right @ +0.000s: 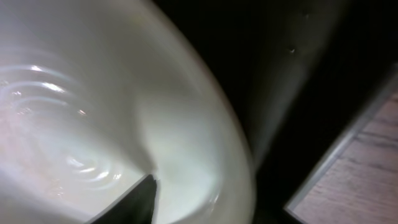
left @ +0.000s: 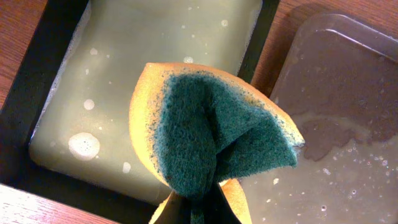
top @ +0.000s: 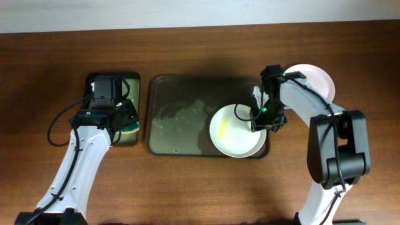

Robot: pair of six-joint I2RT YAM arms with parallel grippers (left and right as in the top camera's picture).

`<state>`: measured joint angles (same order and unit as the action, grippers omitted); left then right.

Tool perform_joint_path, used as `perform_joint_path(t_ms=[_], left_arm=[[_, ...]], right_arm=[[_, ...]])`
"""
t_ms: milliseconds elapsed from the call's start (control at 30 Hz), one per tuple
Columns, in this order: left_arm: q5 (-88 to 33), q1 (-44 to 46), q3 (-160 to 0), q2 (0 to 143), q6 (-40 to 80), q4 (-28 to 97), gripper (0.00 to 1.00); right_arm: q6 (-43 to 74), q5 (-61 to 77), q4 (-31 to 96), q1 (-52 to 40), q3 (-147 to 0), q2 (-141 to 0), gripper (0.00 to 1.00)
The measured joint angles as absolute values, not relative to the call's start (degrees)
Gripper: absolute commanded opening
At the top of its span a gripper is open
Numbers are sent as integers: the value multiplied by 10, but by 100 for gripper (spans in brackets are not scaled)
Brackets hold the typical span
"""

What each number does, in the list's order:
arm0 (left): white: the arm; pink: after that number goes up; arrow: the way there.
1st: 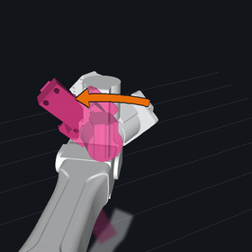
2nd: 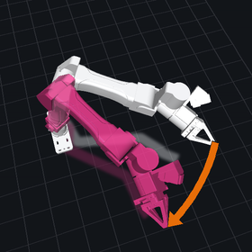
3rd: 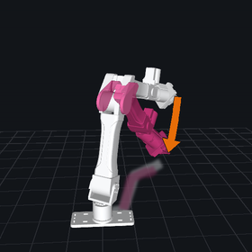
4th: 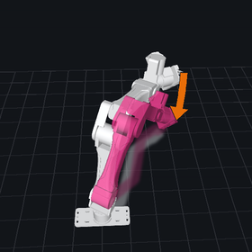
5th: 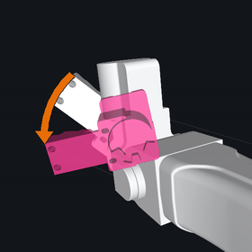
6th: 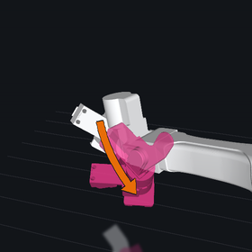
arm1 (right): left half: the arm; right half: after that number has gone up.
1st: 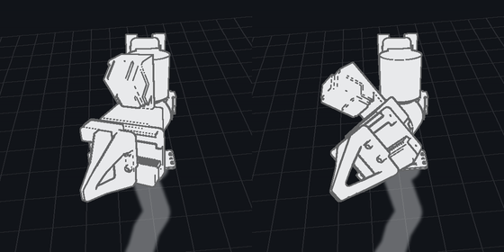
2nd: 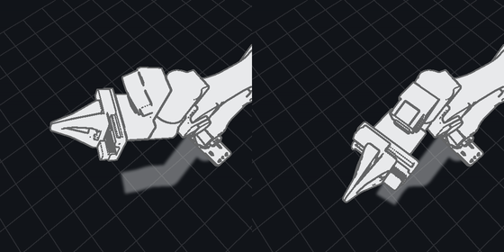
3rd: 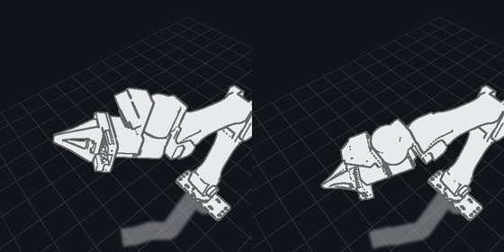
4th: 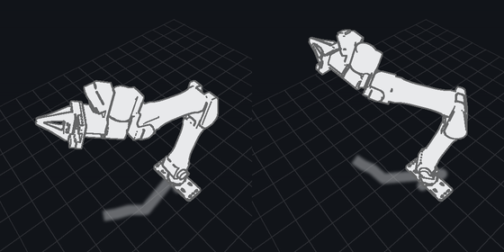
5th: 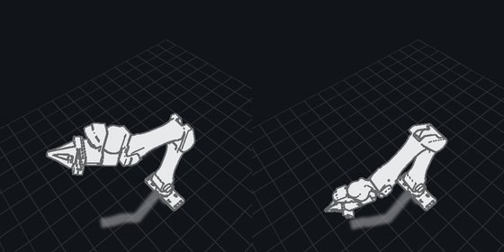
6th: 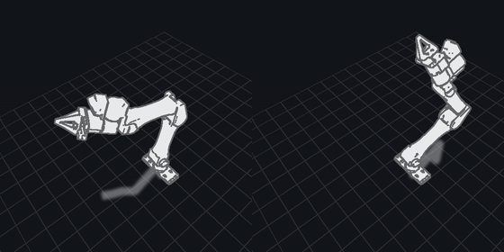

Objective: Clean dirty plates on tray and stack at the side
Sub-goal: 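Move the right gripper to grasp the rim of the front-right plate, then scrub the front-right plate with the sponge in the left gripper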

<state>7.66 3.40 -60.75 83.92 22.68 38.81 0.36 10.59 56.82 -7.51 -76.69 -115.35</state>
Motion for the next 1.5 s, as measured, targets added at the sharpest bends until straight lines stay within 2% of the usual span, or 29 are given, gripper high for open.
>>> perform_joint_path(t_ms=[100, 133, 267, 367, 400, 500, 533, 600, 767, 1033, 1200, 1500], left_arm=[[74, 34, -607, 839, 227, 388, 0], [72, 34, -608, 839, 227, 387, 0], [19, 34, -608, 839, 227, 386, 0], [-42, 36, -608, 839, 227, 381, 0], [-53, 40, -608, 839, 227, 381, 0], [-77, 81, -608, 839, 227, 379, 0], [-81, 96, -608, 839, 227, 376, 0], [-85, 130, -608, 839, 227, 359, 0], [-88, 181, -608, 849, 237, 323, 0], [-123, 258, -608, 954, 271, 236, 0], [-127, 265, -608, 986, 273, 199, 0], [-114, 265, -608, 1009, 284, 192, 0]], right_arm=[[35, 109, 544, -75, -758, -1148, 26], [42, 120, 534, -75, -757, -1148, 19], [51, 195, 487, -83, -748, -1148, 6], [59, 210, 471, -104, -747, -1149, 7], [60, 211, 466, -114, -747, -1150, 16], [109, 187, 462, -155, -747, -1150, 20], [119, 180, 462, -159, -747, -1149, 17], [147, 166, 460, -168, -748, -1149, 4], [164, 164, 446, -175, -748, -1148, 4], [160, 165, 423, -186, -748, -1148, 4], [155, 165, 422, -189, -748, -1148, 4], [80, 172, 423, -189, -748, -1148, 4]])
